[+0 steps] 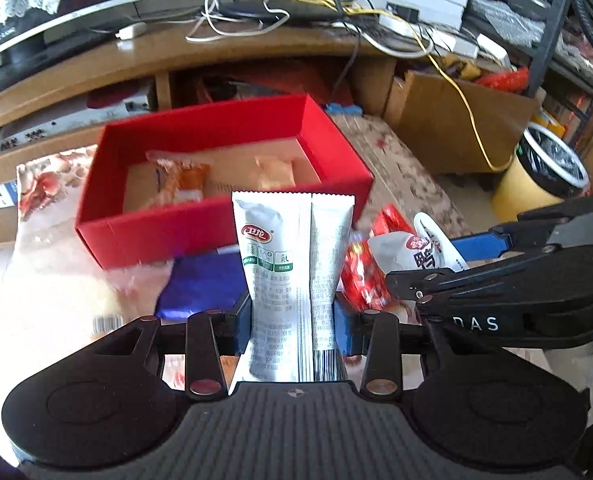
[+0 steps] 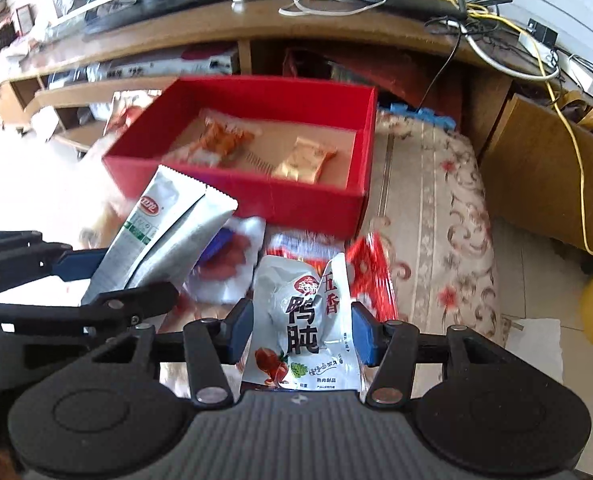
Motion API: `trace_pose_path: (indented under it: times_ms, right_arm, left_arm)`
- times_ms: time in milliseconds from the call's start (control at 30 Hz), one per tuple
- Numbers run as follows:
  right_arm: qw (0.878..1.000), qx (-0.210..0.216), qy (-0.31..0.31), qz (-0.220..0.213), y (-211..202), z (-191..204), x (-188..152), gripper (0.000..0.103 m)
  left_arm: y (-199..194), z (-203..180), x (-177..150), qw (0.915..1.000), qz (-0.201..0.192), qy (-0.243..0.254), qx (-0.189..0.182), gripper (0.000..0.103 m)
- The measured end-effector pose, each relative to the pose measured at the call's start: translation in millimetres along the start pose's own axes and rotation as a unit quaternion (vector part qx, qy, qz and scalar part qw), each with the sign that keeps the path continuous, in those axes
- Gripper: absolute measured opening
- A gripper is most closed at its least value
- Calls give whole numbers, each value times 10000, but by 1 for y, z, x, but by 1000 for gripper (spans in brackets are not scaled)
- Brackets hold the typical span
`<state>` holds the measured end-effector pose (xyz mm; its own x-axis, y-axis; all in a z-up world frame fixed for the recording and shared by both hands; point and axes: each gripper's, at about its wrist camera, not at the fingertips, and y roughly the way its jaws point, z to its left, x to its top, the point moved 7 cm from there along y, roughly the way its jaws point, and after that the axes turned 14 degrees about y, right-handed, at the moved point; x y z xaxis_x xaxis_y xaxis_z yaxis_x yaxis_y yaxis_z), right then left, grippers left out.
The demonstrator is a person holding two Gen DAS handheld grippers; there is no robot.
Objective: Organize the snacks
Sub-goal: 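Carry both packets into the red box and open both tools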
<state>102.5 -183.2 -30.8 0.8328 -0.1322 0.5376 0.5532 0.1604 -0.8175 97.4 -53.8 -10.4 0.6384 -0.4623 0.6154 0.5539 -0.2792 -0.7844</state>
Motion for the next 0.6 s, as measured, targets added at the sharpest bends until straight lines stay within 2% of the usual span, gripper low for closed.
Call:
trace_pose_path:
  times_ms: [600]
  right_arm:
    - [9988, 49, 269, -408, 19, 20, 86, 49]
  left_arm:
    - [17, 55, 61, 9983, -368, -214, 387, 45]
